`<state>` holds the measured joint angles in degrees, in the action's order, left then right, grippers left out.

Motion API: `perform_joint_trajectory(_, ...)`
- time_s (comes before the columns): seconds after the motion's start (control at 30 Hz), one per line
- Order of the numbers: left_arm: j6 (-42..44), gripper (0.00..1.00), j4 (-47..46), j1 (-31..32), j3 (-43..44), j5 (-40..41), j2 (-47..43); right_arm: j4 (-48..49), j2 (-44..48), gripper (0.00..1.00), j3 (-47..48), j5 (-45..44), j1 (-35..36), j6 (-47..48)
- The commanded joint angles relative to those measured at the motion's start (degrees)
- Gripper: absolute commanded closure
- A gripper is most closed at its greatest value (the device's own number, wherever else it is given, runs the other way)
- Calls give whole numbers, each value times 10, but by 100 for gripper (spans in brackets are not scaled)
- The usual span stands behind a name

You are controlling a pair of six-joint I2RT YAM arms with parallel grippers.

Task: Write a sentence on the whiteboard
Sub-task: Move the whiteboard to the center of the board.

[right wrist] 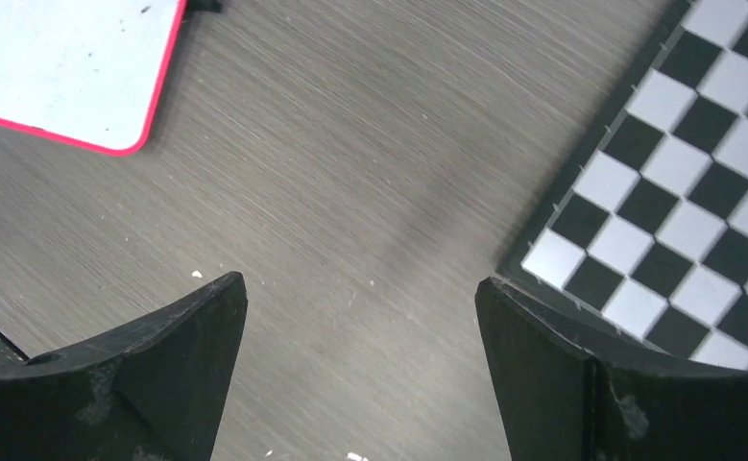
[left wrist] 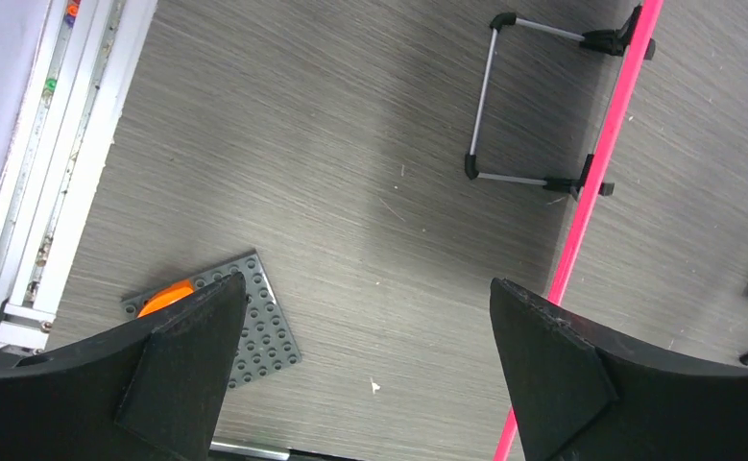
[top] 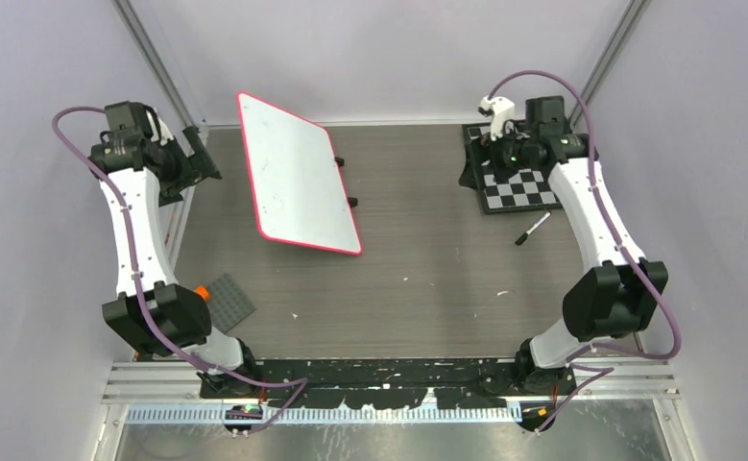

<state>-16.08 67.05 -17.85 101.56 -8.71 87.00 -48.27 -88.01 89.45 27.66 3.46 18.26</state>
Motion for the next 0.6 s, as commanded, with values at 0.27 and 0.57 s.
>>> perform_joint_trajectory(0.27, 17, 0, 13, -49, 40, -69, -41, 198, -178, 13, 52, 110, 129, 130)
perform_joint_trajectory(0.57, 32, 0, 14, -59, -1, -74, -83, 217, -325, 25, 130, 101, 211, 296)
